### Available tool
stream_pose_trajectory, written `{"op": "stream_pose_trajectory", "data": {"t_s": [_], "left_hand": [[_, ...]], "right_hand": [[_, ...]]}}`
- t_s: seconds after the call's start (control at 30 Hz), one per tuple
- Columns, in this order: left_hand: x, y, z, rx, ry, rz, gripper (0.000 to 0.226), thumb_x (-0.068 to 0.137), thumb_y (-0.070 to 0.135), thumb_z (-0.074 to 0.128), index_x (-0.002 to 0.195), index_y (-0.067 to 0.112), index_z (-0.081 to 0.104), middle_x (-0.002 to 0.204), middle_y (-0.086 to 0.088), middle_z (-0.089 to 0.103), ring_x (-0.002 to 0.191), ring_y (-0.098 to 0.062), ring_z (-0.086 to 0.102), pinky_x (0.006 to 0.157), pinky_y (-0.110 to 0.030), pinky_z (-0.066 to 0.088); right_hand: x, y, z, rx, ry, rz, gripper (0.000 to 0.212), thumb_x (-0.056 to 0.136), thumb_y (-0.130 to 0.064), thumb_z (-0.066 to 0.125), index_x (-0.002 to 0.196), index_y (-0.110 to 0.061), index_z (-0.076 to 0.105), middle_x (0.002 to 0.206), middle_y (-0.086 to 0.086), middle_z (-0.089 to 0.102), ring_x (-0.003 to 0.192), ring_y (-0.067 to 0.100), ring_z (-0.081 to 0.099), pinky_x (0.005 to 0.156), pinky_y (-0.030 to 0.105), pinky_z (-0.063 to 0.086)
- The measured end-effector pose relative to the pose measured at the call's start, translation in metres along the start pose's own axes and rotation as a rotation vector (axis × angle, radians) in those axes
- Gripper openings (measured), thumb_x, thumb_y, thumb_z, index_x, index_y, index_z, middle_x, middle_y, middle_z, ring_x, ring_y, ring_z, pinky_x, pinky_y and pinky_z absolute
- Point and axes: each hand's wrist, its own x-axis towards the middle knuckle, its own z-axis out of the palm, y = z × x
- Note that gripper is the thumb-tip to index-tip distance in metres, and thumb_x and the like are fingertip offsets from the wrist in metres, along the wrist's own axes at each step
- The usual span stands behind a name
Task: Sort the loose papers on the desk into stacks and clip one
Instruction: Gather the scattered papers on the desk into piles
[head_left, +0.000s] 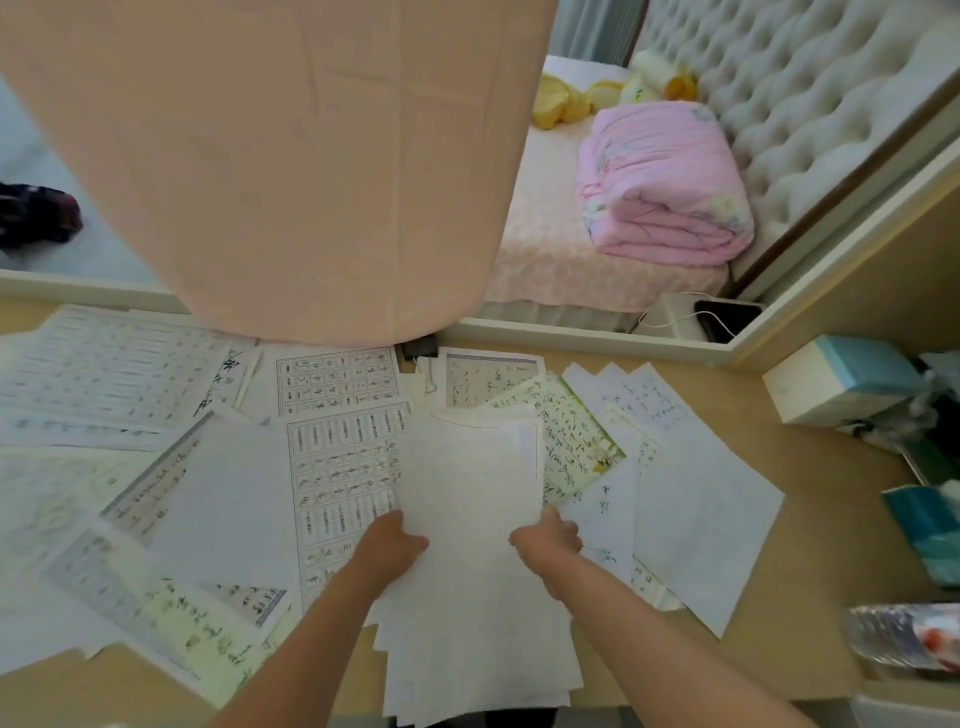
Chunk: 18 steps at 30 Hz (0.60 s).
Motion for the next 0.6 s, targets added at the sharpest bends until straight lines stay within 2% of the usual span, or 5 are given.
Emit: {"op": "stream_pose_trajectory", "data": {"t_s": [0.07,0.17,0.3,0.37,0.6], "left_hand": [[-0.007,0.002,0.001,0.001,0.054,0.044,0.057,0.087,0.023,0.065,0.139,0.008,0.047,0.140,-0.011,0.053,0.121,-0.028,0.055,0.101,-0.042,0.047],[-0.020,0.009,0.000,-0.095,0.071,0.117,0.035,0.090,0.006,0.058,0.120,0.017,0.047,0.121,-0.009,0.059,0.090,-0.014,0.059,0.069,-0.026,0.049],[-0.036,0.023,-0.009,-0.280,0.046,0.219,0.053,0.088,-0.003,0.057,0.136,0.018,0.047,0.119,-0.002,0.059,0.100,-0.018,0.059,0.073,-0.026,0.050],[-0.046,0.038,-0.016,-0.371,0.058,0.260,0.047,0.088,-0.004,0.057,0.128,0.020,0.054,0.117,-0.002,0.065,0.096,-0.015,0.063,0.069,-0.025,0.050],[-0.084,0.113,-0.026,-0.647,0.151,0.483,0.020,0.090,0.019,0.068,0.108,0.029,0.064,0.104,0.006,0.072,0.092,-0.016,0.070,0.072,-0.031,0.056]], "right_hand": [[0.002,0.004,0.007,0.116,0.000,-0.027,0.057,0.083,-0.009,0.047,0.139,-0.020,0.042,0.127,0.007,0.050,0.110,0.026,0.053,0.089,0.035,0.051],[0.002,0.014,0.007,0.138,0.046,-0.084,0.045,0.080,-0.005,0.044,0.120,-0.019,0.059,0.110,0.002,0.061,0.096,0.024,0.060,0.081,0.033,0.055],[-0.007,0.013,-0.011,0.200,0.126,-0.161,0.016,0.077,-0.001,0.043,0.084,-0.012,0.052,0.089,0.008,0.060,0.072,0.019,0.050,0.060,0.027,0.042],[-0.017,0.005,-0.029,0.340,0.119,-0.212,0.015,0.079,0.000,0.047,0.088,-0.007,0.056,0.089,0.012,0.064,0.069,0.019,0.053,0.059,0.027,0.041],[-0.057,-0.028,-0.103,0.629,0.152,-0.567,0.032,0.086,0.003,0.054,0.106,-0.021,0.061,0.100,-0.006,0.071,0.091,0.011,0.068,0.070,0.021,0.051]]}}
